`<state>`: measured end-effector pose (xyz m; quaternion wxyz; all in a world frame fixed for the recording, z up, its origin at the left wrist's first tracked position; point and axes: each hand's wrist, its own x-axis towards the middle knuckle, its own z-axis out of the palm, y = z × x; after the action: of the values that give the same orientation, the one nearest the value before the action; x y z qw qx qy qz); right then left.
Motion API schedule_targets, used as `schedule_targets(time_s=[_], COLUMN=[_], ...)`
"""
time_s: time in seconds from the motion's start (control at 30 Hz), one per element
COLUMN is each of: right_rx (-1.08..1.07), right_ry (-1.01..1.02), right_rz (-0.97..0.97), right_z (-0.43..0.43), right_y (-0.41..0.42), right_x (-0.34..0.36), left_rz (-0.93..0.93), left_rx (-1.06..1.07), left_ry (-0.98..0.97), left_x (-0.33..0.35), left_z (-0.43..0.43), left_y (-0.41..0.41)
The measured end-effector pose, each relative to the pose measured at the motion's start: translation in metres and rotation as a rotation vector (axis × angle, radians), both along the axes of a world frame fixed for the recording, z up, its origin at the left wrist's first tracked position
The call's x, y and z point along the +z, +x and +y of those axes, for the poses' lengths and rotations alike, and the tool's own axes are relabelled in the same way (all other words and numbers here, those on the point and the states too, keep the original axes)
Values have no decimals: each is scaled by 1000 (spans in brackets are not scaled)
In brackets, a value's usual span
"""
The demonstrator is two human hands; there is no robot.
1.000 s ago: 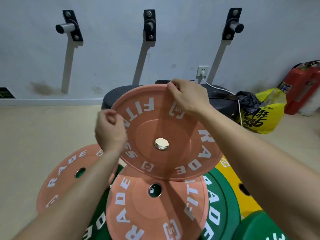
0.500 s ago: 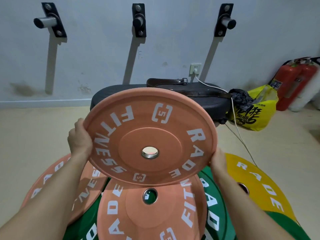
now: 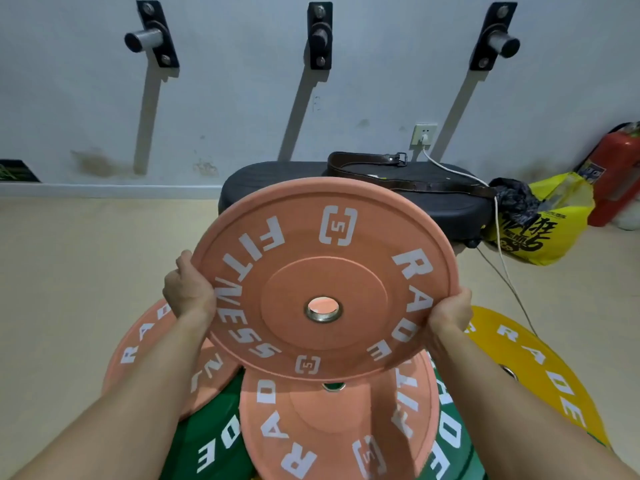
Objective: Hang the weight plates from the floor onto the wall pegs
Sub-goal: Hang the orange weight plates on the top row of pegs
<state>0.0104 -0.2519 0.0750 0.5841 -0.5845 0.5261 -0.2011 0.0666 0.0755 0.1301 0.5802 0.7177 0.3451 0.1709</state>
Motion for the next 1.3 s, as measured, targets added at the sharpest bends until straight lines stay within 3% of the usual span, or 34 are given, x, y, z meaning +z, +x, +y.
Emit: schedule_targets(time_s=[0.1,0.23,0.33,0.57,0.77,1.03,1.2,1.3], right_rx=[24,124,155,263,228,163,242,304], right_ry=[30,-101,-107,-358,-320,62,82,-28], right_rz=[12,46,38,74,-48,-431,-562,-596], right_z=[18,43,66,140,208,273,293,300], right_y=[-5,-1,9,42,63,103,138,161], right_x=[57,171,284,565,775,943,1024,1063], left_rz=[31,24,-2,-120,-242,-415,-528,-568], left_rx=[21,62,77,94,45,64,125,153], left_ry=[-26,-64,-116,-96,-67,-32,-21,-46], left_x=[47,147,255,544,751,919,990,1026], left_z=[20,53,79,159,237,289,305,315], left_y=[-8,-10,-12,1,26,53,75,93])
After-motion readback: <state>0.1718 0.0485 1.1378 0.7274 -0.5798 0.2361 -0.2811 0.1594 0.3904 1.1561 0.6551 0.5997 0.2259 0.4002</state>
